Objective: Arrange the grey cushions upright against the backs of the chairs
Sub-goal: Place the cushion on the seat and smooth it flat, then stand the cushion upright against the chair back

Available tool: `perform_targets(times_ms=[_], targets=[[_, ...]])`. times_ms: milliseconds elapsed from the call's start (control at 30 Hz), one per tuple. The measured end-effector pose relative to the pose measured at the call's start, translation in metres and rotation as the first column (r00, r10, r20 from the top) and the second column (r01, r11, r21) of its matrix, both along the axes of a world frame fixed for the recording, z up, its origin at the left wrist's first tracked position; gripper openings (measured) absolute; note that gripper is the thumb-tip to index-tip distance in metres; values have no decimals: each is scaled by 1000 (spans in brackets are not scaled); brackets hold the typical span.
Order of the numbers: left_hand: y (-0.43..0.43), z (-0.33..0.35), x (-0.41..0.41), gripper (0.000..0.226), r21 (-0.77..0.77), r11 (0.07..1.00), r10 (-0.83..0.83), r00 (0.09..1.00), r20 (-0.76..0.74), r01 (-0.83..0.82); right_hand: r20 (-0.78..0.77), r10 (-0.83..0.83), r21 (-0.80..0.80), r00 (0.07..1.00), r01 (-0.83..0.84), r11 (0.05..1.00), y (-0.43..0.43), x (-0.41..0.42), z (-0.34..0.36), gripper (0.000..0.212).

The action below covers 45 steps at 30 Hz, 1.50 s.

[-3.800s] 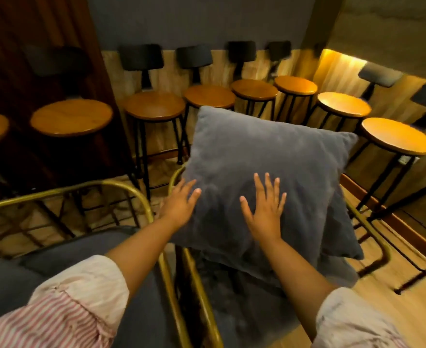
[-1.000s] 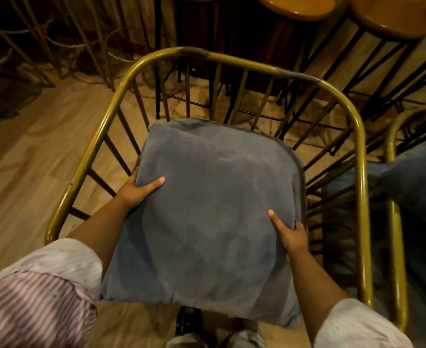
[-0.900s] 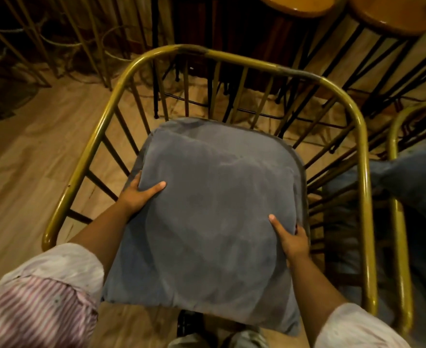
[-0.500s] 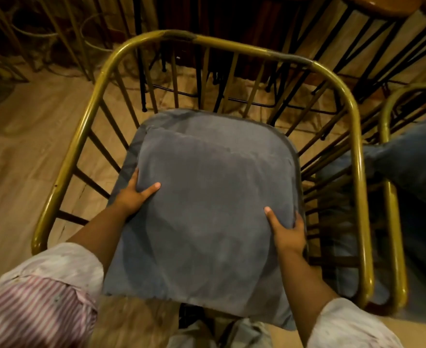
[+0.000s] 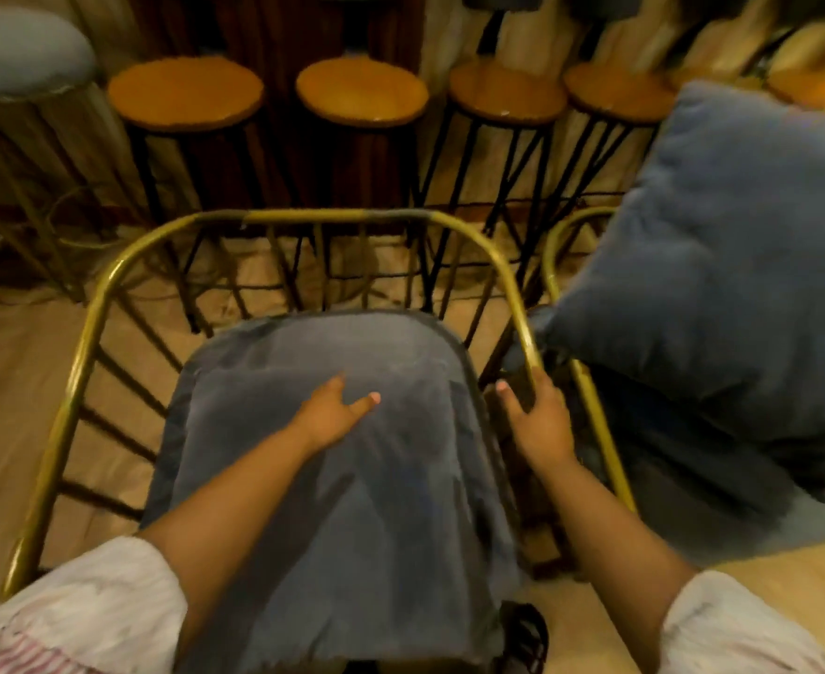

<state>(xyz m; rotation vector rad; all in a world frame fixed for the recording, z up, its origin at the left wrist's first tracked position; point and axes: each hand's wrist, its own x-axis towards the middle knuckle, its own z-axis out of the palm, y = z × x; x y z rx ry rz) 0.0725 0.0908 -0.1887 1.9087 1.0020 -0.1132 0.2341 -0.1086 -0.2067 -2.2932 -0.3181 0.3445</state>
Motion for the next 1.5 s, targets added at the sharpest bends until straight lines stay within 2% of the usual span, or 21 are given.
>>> perform_targets(times_ms=[133,233,367,467,500,567,633,700,800,867,1000,1167,1267,1333,1500], targets=[[-45,63,97,68,44,984,-180,974,136,175,199,-166,109,966,147,983,-64,70,63,64],[-80,92,170,66,86,971,-237,938,252,222,287,-319,190,903,273,943,-112,129,95,63],[-127,120,262,71,56,954,-292,872,393,294,345,-496,287,797,413,864,-175,213,127,77],[-153,130,324,75,-4,952,-271,846,458,307,290,-616,284,733,548,786,-218,270,137,89],[-152,125,343,84,-21,957,-249,854,457,290,257,-632,288,731,566,772,-229,285,136,92],[-159,127,377,102,-51,967,-198,867,456,248,181,-625,332,759,552,765,-250,314,131,102],[-164,122,410,96,-61,971,-177,865,469,232,110,-578,387,809,501,774,-263,330,121,109],[-166,122,432,90,-28,985,-144,903,404,170,77,-538,419,839,463,781,-269,338,107,111],[-159,118,461,106,-49,999,12,950,312,4,44,-516,476,856,436,764,-275,352,92,112],[-153,110,470,116,-138,990,81,942,325,-38,14,-495,497,869,424,757,-278,357,87,116],[-154,89,472,111,-199,973,187,914,360,-121,-64,-459,521,886,422,742,-282,362,82,130],[-162,105,455,116,-185,969,227,884,410,-163,-88,-453,591,887,412,693,-279,359,101,119],[-150,128,434,125,-187,968,238,848,473,-167,-84,-433,653,898,378,657,-265,352,130,105],[-136,144,416,128,-167,966,253,836,487,-195,-81,-387,670,919,338,661,-250,349,150,96],[-94,185,344,122,-131,932,355,776,521,-339,-36,-240,701,970,196,686,-182,326,183,94]])
